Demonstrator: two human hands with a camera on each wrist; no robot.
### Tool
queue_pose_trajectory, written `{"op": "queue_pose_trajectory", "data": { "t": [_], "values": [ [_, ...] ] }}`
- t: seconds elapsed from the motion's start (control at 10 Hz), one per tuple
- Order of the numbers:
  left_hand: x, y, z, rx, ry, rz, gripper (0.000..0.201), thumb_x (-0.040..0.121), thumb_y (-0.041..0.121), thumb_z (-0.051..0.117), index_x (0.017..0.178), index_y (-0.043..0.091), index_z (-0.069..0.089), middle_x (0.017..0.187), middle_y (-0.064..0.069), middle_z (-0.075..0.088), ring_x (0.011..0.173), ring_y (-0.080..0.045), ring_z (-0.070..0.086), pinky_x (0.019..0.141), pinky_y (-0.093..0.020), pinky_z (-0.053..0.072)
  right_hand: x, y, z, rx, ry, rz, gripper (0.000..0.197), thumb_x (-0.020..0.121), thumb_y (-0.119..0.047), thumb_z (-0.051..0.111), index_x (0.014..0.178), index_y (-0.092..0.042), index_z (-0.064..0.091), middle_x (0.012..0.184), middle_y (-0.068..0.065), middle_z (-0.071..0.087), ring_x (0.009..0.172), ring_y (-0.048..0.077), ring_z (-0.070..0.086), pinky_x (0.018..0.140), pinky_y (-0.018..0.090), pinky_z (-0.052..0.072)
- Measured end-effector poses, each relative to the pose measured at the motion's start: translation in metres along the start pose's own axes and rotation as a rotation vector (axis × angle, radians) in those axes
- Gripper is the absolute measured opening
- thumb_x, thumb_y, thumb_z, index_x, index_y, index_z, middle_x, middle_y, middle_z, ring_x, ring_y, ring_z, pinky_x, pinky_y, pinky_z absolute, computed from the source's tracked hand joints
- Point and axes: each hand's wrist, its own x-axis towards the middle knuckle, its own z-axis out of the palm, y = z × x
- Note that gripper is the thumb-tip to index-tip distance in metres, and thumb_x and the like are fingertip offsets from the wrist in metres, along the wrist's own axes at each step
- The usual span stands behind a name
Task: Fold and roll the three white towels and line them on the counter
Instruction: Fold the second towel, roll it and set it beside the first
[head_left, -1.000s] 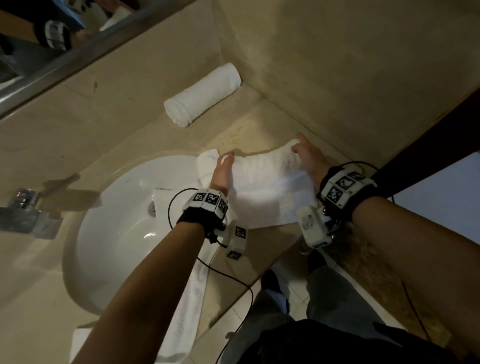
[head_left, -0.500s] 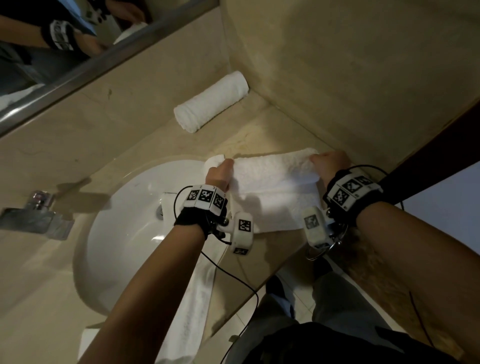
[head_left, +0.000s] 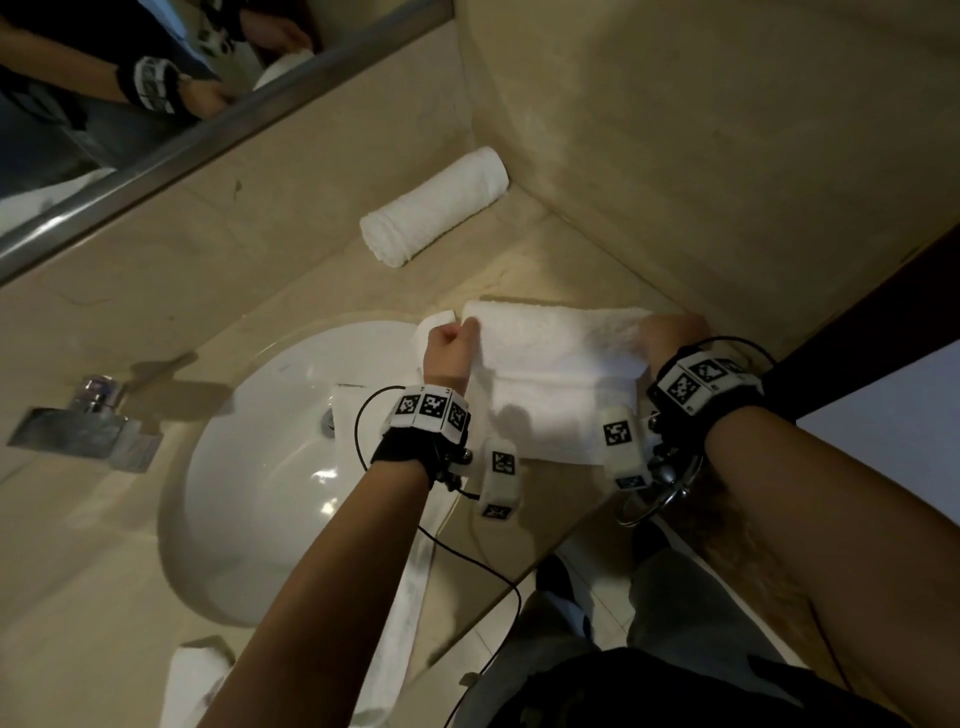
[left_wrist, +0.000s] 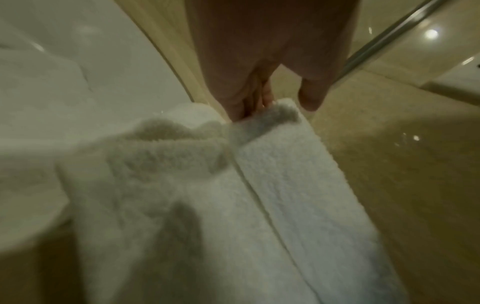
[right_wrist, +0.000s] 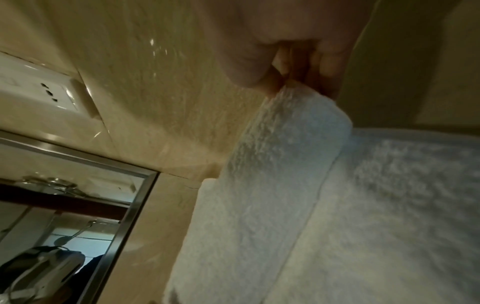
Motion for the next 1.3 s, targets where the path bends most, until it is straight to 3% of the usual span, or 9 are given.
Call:
{"op": "queue_pose_trajectory", "data": {
  "t": [0.1, 0.2, 0.4, 0.6, 0.8, 0.9, 1.0, 1.2, 1.3],
  "values": [
    [0.002, 0.0, -0.006, 0.0, -0.053, 0.08, 0.016, 0.086, 0.017, 0.063, 0.084, 0.018, 0.048, 0.083, -0.002, 0.054, 0.083, -0.019, 0.051, 0.084, -0.036, 0.044, -0.01, -0.008, -0.006, -0.056, -0.044, -0.002, 0.036, 0.095, -0.015, 0.046, 0.127, 0.0, 0.054, 0.131, 0.015, 0.055, 0.12, 0.029, 0.054, 0.054, 0.009, 0.045],
    [0.008, -0.003, -0.01, 0.047, -0.058, 0.054, 0.021, 0.083, 0.011, 0.064, 0.1, 0.01, 0.051, 0.096, -0.009, 0.058, 0.089, -0.022, 0.055, 0.086, -0.038, 0.047, -0.022, -0.015, -0.01, -0.125, 0.024, -0.061, 0.032, 0.098, -0.006, 0.039, 0.125, 0.006, 0.052, 0.135, 0.019, 0.051, 0.125, 0.031, 0.049, 0.093, 0.021, 0.043],
    [0.008, -0.01, -0.012, 0.2, -0.076, 0.055, 0.006, 0.085, 0.004, 0.06, 0.089, 0.002, 0.065, 0.074, -0.006, 0.062, 0.073, -0.022, 0.059, 0.092, -0.043, 0.05, -0.025, 0.012, 0.003, 0.024, 0.167, -0.167, 0.031, 0.094, -0.012, 0.042, 0.115, 0.003, 0.059, 0.119, 0.018, 0.062, 0.109, 0.03, 0.056, 0.072, 0.029, 0.036],
    [0.013, -0.009, -0.012, 0.387, -0.066, 0.04, 0.024, 0.086, 0.028, 0.06, 0.085, 0.005, 0.067, 0.099, -0.018, 0.067, 0.104, -0.032, 0.062, 0.094, -0.038, 0.049, -0.011, 0.013, 0.008, -0.086, 0.076, -0.178, 0.036, 0.085, -0.036, 0.057, 0.062, -0.008, 0.059, 0.074, 0.013, 0.061, 0.075, 0.029, 0.061, 0.062, 0.032, 0.041],
    [0.012, -0.011, -0.013, 0.193, -0.065, -0.065, 0.018, 0.083, 0.026, 0.069, 0.073, 0.019, 0.056, 0.073, -0.004, 0.065, 0.073, -0.02, 0.07, 0.085, -0.042, 0.056, -0.004, -0.003, 0.003, -0.191, 0.043, -0.091, 0.039, 0.09, -0.024, 0.049, 0.111, 0.007, 0.062, 0.114, 0.019, 0.064, 0.101, 0.032, 0.06, 0.071, 0.031, 0.04],
    [0.013, -0.014, -0.016, 0.145, -0.072, -0.083, 0.016, 0.083, 0.023, 0.069, 0.076, 0.017, 0.056, 0.075, -0.002, 0.065, 0.048, 0.0, 0.062, 0.079, -0.037, 0.055, 0.005, -0.003, -0.004, -0.166, -0.032, -0.12, 0.033, 0.089, -0.023, 0.053, 0.101, 0.007, 0.064, 0.102, 0.014, 0.064, 0.093, 0.024, 0.059, 0.07, 0.033, 0.04],
    [0.014, -0.009, -0.016, 0.199, -0.094, -0.071, 0.015, 0.086, 0.021, 0.066, 0.076, 0.017, 0.055, 0.088, -0.005, 0.065, 0.053, 0.001, 0.062, 0.066, -0.025, 0.05, 0.009, 0.0, -0.008, -0.085, -0.038, -0.192, 0.021, 0.085, -0.023, 0.06, 0.074, -0.005, 0.062, 0.093, 0.016, 0.065, 0.092, 0.033, 0.063, 0.075, 0.039, 0.047],
    [0.009, 0.021, -0.013, 0.055, -0.176, -0.232, 0.029, 0.088, 0.028, 0.052, 0.113, 0.014, 0.055, 0.104, -0.005, 0.055, 0.084, -0.019, 0.053, 0.076, -0.038, 0.047, 0.004, -0.021, 0.0, -0.308, -0.101, -0.411, 0.052, 0.088, -0.018, 0.053, 0.137, -0.011, 0.038, 0.141, 0.017, 0.038, 0.125, 0.034, 0.043, 0.103, 0.04, 0.04],
    [0.007, 0.03, -0.007, 0.064, -0.23, -0.155, 0.044, 0.093, 0.038, 0.042, 0.134, 0.022, 0.043, 0.136, -0.004, 0.045, 0.113, -0.025, 0.047, 0.088, -0.04, 0.039, 0.005, -0.016, 0.002, -0.461, -0.201, -0.468, 0.05, 0.085, -0.018, 0.059, 0.134, -0.014, 0.046, 0.139, 0.017, 0.042, 0.122, 0.033, 0.047, 0.101, 0.036, 0.041]
  ]
}}
